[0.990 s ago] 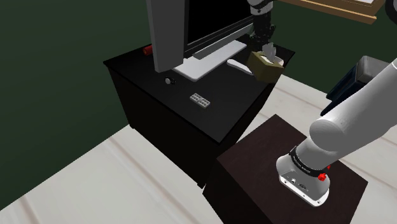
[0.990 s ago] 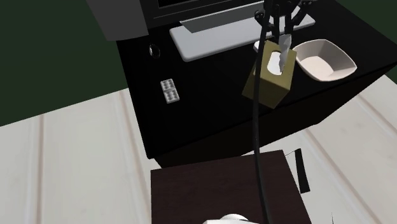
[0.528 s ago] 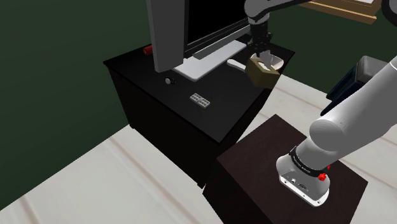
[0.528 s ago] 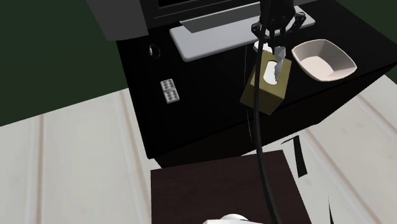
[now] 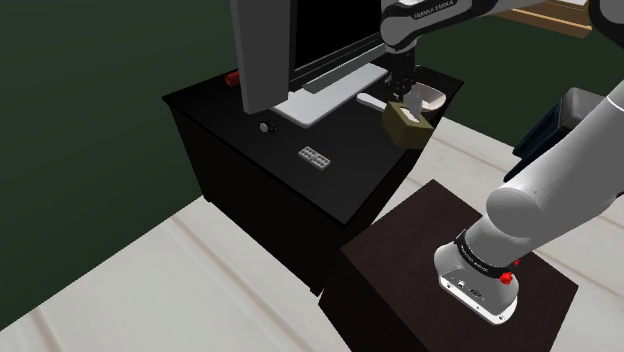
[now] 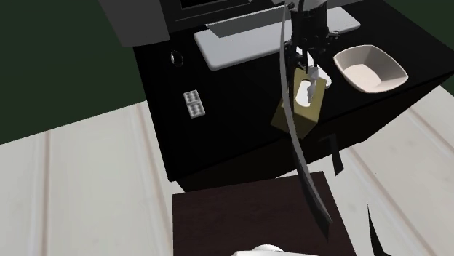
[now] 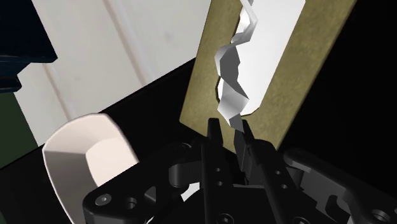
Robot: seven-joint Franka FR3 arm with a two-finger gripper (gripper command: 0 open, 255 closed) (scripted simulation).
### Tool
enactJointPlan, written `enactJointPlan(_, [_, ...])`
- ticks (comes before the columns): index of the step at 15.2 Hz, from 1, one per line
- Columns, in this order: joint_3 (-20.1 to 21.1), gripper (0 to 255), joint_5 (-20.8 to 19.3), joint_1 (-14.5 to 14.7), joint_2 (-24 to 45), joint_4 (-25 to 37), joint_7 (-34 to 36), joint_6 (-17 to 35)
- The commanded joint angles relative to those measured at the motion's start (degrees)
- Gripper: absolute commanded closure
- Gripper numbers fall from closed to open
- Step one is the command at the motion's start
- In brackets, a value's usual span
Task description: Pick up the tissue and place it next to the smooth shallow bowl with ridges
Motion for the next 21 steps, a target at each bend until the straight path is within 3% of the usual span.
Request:
enactJointPlan(1, [0.0, 255, -0.2, 0.0, 0.6, -0.8, 0.5, 1.4])
enactJointPlan(5, [-0.1, 255, -0.8, -0.1, 2.0, -2.3, 1.6, 4.1])
enactJointPlan(13, [-0.1, 255, -0.8, -0.1, 2.1, -2.5, 1.7, 4.3])
enactJointPlan(14, [-0.1, 0, -0.8, -0.1, 2.1, -2.5, 1.7, 4.3])
enactJointPlan(19, [-0.1, 0, -0.8, -0.1, 2.1, -2.5, 1.7, 4.3])
enactJointPlan(21, [0.4, 0, 0.0, 0.5, 1.4, 0.5, 1.3, 0.6])
